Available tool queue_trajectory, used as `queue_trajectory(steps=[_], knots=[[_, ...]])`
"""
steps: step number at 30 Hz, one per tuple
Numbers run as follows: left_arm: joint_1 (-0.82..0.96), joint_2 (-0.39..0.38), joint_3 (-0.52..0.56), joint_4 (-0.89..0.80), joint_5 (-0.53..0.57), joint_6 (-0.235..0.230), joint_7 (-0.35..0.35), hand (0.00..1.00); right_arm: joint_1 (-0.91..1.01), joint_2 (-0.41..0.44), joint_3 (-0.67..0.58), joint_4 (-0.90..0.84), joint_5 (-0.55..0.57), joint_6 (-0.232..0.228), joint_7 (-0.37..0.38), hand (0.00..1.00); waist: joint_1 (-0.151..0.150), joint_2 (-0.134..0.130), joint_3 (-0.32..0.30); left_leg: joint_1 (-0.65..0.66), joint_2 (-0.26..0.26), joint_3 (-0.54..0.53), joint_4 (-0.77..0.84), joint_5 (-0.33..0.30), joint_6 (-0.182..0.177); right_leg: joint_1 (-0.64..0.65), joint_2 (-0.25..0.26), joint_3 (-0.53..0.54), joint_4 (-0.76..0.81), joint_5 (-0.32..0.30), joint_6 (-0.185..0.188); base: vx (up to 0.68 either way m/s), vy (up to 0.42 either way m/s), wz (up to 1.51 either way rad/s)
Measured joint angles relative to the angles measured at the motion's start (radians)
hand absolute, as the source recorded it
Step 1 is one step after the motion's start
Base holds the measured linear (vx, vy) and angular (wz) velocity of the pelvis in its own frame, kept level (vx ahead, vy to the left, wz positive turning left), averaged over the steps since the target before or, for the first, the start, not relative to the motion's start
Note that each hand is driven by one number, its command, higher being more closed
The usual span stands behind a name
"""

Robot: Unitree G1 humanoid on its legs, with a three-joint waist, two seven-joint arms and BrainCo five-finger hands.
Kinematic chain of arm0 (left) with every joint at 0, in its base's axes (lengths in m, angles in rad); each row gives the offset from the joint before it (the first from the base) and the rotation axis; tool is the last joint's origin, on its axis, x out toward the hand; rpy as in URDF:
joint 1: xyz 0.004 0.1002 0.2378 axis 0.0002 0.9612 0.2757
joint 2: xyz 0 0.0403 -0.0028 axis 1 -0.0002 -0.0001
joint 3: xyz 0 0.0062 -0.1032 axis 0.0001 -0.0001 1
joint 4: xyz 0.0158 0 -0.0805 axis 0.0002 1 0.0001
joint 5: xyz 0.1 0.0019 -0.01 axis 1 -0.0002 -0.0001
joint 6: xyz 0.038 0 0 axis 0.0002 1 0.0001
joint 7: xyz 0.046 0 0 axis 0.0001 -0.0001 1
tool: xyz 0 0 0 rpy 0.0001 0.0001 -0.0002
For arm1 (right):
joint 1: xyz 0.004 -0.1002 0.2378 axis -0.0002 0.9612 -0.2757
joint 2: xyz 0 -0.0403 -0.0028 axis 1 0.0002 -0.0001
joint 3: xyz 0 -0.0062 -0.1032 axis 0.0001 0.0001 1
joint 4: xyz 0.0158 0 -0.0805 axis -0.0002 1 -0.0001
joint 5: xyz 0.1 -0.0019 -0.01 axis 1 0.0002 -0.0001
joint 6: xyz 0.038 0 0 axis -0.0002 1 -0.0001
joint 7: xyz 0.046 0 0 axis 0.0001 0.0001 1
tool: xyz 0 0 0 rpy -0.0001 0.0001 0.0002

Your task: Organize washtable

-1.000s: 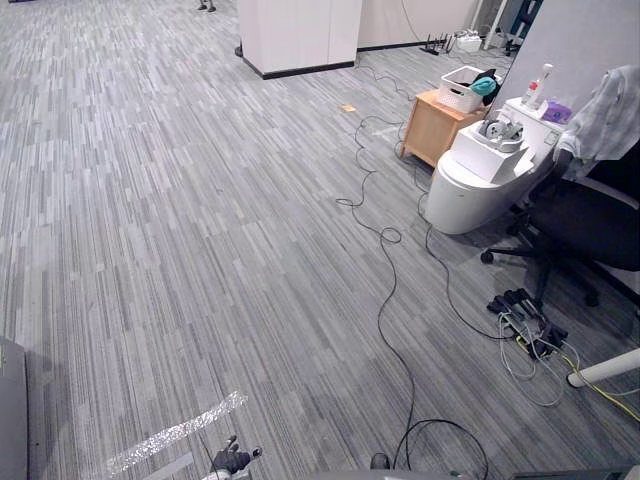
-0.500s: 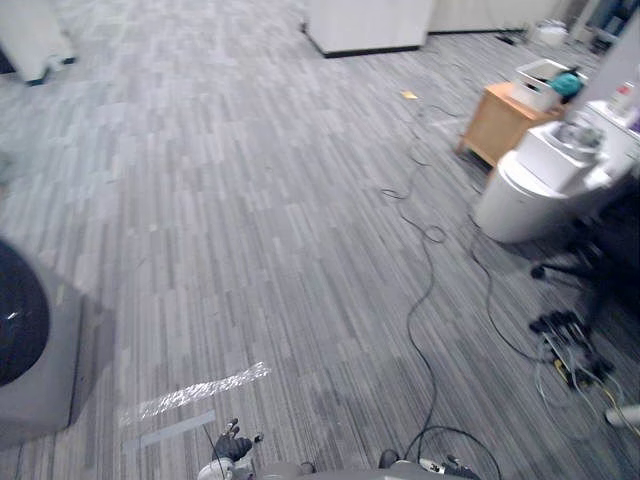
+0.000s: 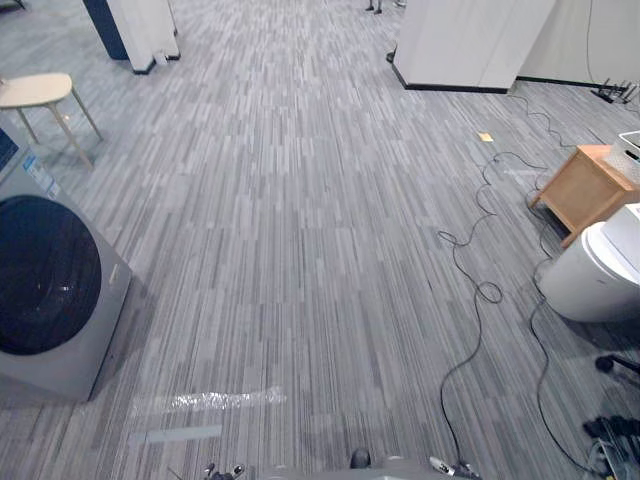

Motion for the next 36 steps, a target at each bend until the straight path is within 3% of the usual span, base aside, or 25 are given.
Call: queue_trajectory(steps=[1, 3, 4, 6, 7, 8, 11, 14, 20, 21, 23, 24, 25, 26, 27, 28, 30, 31, 32, 34, 35, 36], knots=[[0.0, 0.001, -0.003, -0.008, -0.008, 0.0, 0.001, 0.0, -0.016, 0.004, 0.003, 0.003, 0.0, 0.002, -0.003, 0.0, -0.002, -0.007, 0.003, -0.03, 0.048, 0.051, 0.032, -0.013, 0.021, 0.039, 0.0, 0.02, -0.013, -0.002, -0.002, 0.3, -0.028, -0.59], [0.0, 0.007, -0.029, -0.016, -0.03, -0.012, 0.002, 0.0, -0.032, 0.021, 0.002, 0.009, 0.0, 0.005, -0.003, 0.0, 0.011, -0.014, 0.008, -0.06, 0.099, 0.088, -0.028, -0.04, 0.013, 0.077, -0.021, 0.053, -0.017, -0.002, -0.003, 0.25, 0.027, -0.59], [0.0, 0.004, -0.041, -0.016, -0.038, -0.028, 0.002, 0.0, -0.035, 0.033, -0.009, 0.013, -0.002, 0.006, 0.0, 0.0, 0.017, -0.014, 0.008, -0.066, 0.117, 0.083, -0.182, -0.037, 0.005, 0.089, -0.043, 0.079, -0.017, -0.008, 0.008, 0.16, 0.102, -0.64], [0.001, 0.0, -0.042, -0.016, -0.042, -0.037, 0.003, 0.0, -0.035, 0.031, -0.008, 0.009, -0.001, 0.006, 0.001, 0.0, 0.017, -0.007, 0.008, -0.061, 0.129, 0.058, -0.374, -0.006, -0.032, 0.088, -0.057, 0.102, -0.018, -0.042, 0.045, 0.13, 0.183, -0.56], [-0.004, -0.011, -0.043, -0.006, -0.054, -0.039, 0.004, 0.0, -0.034, 0.017, -0.011, 0.008, 0.001, 0.005, 0.001, 0.0, 0.017, 0.022, 0.013, -0.065, 0.149, 0.03, -0.472, 0.088, -0.035, 0.088, -0.047, 0.121, -0.014, -0.075, 0.08, 0.13, 0.252, -0.45], [0.0, 0.006, -0.045, -0.005, -0.066, -0.039, 0.003, 0.0, -0.037, 0.021, -0.012, 0.011, 0.004, 0.008, -0.003, 0.0, 0.013, 0.015, 0.01, -0.042, 0.126, 0.046, -0.507, 0.095, -0.026, 0.087, -0.065, 0.138, -0.014, -0.076, 0.083, 0.16, 0.289, -0.36], [-0.014, 0.039, -0.065, -0.008, -0.074, -0.046, 0.003, 0.0, -0.029, 0.054, -0.003, 0.012, 0.003, 0.007, -0.001, 0.0, 0.019, -0.042, 0.009, -0.029, 0.078, 0.065, -0.518, 0.082, -0.003, 0.086, -0.106, 0.164, -0.033, -0.08, 0.1, 0.12, 0.164, -0.18], [-0.015, 0.039, -0.063, -0.007, -0.075, -0.047, 0.004, 0.0, -0.031, 0.055, 0.023, 0.026, -0.003, 0.006, 0.001, 0.0, 0.022, -0.049, 0.005, 0.005, 0.078, 0.129, -0.519, 0.057, 0.03, 0.087, -0.121, 0.221, -0.036, -0.077, 0.105, 0.13, 0.142, -0.54], [-0.032, 0.047, -0.088, -0.005, 0.022, -0.064, 0.006, 0.0, -0.039, 0.055, 0.02, 0.026, -0.036, 0.007, 0.001, 0.0, 0.02, -0.056, -0.012, 0.019, 0.087, 0.224, -0.519, -0.001, 0.041, 0.046, -0.128, 0.296, -0.045, -0.067, 0.126, 0.11, 0.062, -0.51], [-0.039, 0.053, -0.107, -0.005, 0.037, -0.064, 0.007, 0.0, -0.045, 0.049, 0.02, 0.026, -0.045, 0.008, 0.001, 0.0, 0.021, -0.052, -0.012, 0.02, 0.092, 0.233, -0.52, -0.006, 0.042, 0.031, -0.123, 0.3, -0.018, -0.067, 0.127, 0.12, 0.024, -0.49], [-0.059, 0.056, -0.17, -0.002, 0.087, -0.06, 0.006, 0.0, -0.063, 0.032, 0.012, 0.02, -0.071, 0.015, 0.002, 0.0, 0.019, -0.025, -0.001, 0.056, 0.111, 0.258, -0.541, -0.002, 0.05, -0.09, -0.085, 0.3, 0.238, -0.07, 0.131, 0.11, 0.046, -0.47], [-0.064, 0.061, -0.189, -0.003, 0.094, -0.058, 0.006, 0.0, -0.067, 0.033, 0.012, 0.014, -0.072, 0.016, 0.002, 0.0, 0.017, -0.028, 0.004, 0.072, 0.114, 0.263, -0.546, -0.002, 0.051, -0.128, -0.084, 0.292, 0.329, -0.068, 0.142, 0.1, 0.041, -0.25], [-0.075, 0.063, -0.223, -0.003, 0.125, -0.055, 0.005, 0.0, -0.07, 0.038, 0.012, 0.003, -0.071, 0.015, 0.005, 0.0, 0.003, -0.022, 0.022, 0.106, 0.109, 0.266, -0.544, -0.015, 0.066, -0.195, -0.091, 0.266, 0.499, -0.036, 0.195, 0.12, 0.031, 0.02], [-0.082, 0.06, -0.25, -0.001, 0.159, -0.045, 0.004, 0.0, -0.072, 0.035, 0.012, -0.013, -0.072, 0.014, 0.007, 0.0, -0.016, -0.023, 0.027, 0.147, 0.112, 0.266, -0.544, -0.033, 0.075, -0.236, -0.109, 0.238, 0.633, -0.003, 0.213, 0.14, 0.016, 0.13], [-0.089, 0.068, -0.265, 0.012, 0.176, -0.041, 0.002, 0.0, -0.071, 0.035, 0.012, -0.021, -0.072, 0.013, 0.007, 0.0, -0.017, -0.027, 0.027, 0.172, 0.112, 0.267, -0.549, -0.039, 0.073, -0.249, -0.12, 0.216, 0.68, -0.024, 0.199, 0.15, 0.015, 0.09], [-0.11, 0.072, -0.276, 0.033, 0.2, -0.036, 0.002, 0.0, -0.067, 0.034, 0.014, -0.023, -0.072, 0.013, 0.007, 0.0, -0.01, -0.029, 0.03, 0.217, 0.112, 0.278, -0.579, -0.042, 0.069, -0.269, -0.144, 0.157, 0.706, -0.083, 0.169, 0.18, -0.012, 0.0], [-0.122, 0.075, -0.302, 0.038, 0.239, -0.035, 0.001, 0.0, -0.074, 0.03, 0.013, -0.021, -0.067, 0.012, 0.007, 0.0, -0.015, -0.027, 0.031, 0.249, 0.118, 0.284, -0.623, -0.047, 0.055, -0.314, -0.163, 0.091, 0.605, -0.124, 0.155, 0.24, -0.056, -0.05], [-0.133, 0.081, -0.337, 0.043, 0.263, -0.031, 0.0, 0.0, -0.089, 0.025, 0.012, -0.022, -0.056, 0.011, 0.007, 0.0, -0.018, -0.021, 0.034, 0.252, 0.133, 0.288, -0.634, -0.052, 0.039, -0.343, -0.162, 0.06, 0.461, -0.12, 0.151, 0.37, -0.151, -0.07], [-0.151, 0.084, -0.38, 0.043, 0.306, -0.027, 0.001, 0.0, -0.108, 0.016, 0.013, -0.018, -0.048, 0.014, 0.007, 0.0, -0.023, -0.01, 0.053, 0.265, 0.155, 0.293, -0.638, -0.061, 0.019, -0.355, -0.159, 0.031, 0.305, -0.088, 0.14, 0.41, -0.179, -0.07], [-0.175, 0.084, -0.454, 0.044, 0.364, -0.024, 0.0, 0.0, -0.137, 0.005, 0.015, -0.009, -0.042, 0.016, 0.006, 0.0, -0.038, 0.006, 0.079, 0.304, 0.181, 0.301, -0.661, -0.074, -0.008, -0.362, -0.161, 0.005, 0.137, -0.014, 0.143, 0.34, -0.18, -0.03], [-0.191, 0.083, -0.516, 0.044, 0.391, -0.023, -0.001, 0.0, -0.151, 0.005, 0.018, -0.007, -0.041, 0.016, 0.005, 0.0, -0.056, 0.006, 0.088, 0.339, 0.19, 0.304, -0.694, -0.081, -0.023, -0.369, -0.168, 0.005, 0.069, 0.024, 0.14, 0.56, -0.373, 0.25], [-0.205, 0.08, -0.581, 0.044, 0.419, -0.024, -0.007, 0.0, -0.158, 0.006, 0.028, -0.012, -0.04, 0.016, 0.006, 0.0, -0.083, 0.004, 0.085, 0.394, 0.201, 0.291, -0.727, -0.09, -0.036, -0.39, -0.176, 0.008, 0.119, 0.015, 0.125, 0.62, -0.389, 0.3]])
